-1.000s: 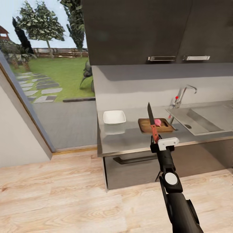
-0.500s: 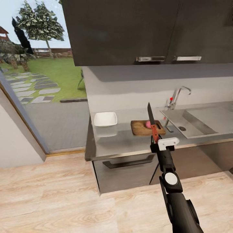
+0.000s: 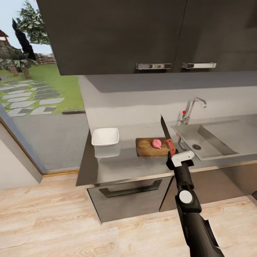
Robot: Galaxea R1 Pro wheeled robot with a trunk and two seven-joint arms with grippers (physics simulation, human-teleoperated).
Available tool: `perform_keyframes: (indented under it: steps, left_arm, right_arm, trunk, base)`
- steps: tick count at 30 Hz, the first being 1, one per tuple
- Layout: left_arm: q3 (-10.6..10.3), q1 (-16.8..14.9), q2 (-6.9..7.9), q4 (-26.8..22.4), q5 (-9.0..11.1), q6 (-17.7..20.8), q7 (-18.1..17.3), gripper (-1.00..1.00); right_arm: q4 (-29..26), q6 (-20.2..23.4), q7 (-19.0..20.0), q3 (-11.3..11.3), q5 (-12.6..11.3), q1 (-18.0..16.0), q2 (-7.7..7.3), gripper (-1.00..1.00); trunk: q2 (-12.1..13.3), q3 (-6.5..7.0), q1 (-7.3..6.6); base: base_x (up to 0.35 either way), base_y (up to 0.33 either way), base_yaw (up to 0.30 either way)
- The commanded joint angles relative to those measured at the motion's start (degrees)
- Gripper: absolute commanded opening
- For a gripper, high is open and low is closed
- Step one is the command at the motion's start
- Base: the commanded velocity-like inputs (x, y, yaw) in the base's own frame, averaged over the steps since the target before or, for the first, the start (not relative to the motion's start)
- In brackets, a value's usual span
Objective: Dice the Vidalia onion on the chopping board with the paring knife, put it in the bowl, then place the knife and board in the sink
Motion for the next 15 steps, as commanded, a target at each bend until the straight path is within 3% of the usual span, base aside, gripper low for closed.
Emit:
perform_keyframes:
  steps: [1,9,13,15]
  left_arm:
    - [-0.5,0.0,0.08,-0.1,0.5,-0.1,0.3,1.0]
    - [-0.5,0.0,0.08,-0.1,0.5,-0.1,0.3,1.0]
    - [-0.5,0.0,0.08,-0.1,0.5,-0.1,0.3,1.0]
    - [-0.5,0.0,0.08,0.0,0.5,-0.1,0.3,1.0]
  right_arm:
    - [-0.1,1.4,-0.3,0.0,1.5,0.0,0.03,-1.0]
    - [-0.1,4.3,-2.8,0.1,3.8,0.0,0.03,-1.0]
    - [-0.1,7.9,-3.4,0.2,9.7,0.0,0.03,-1.0]
    - [-0.1,9.4,-4.1,0.6,11.4,0.0,0.03,-1.0]
  trunk:
    - [-0.1,-0.1,0.06]
    - [-0.1,-0.1,0.06]
    - [-0.1,-0.1,0.06]
    - [-0.1,-0.1,0.06]
  base:
    - [0.215,-0.234,0.0]
    - [0.214,-0.234,0.0]
    - [0.16,-0.233,0.0]
    - [0.106,-0.232,0.0]
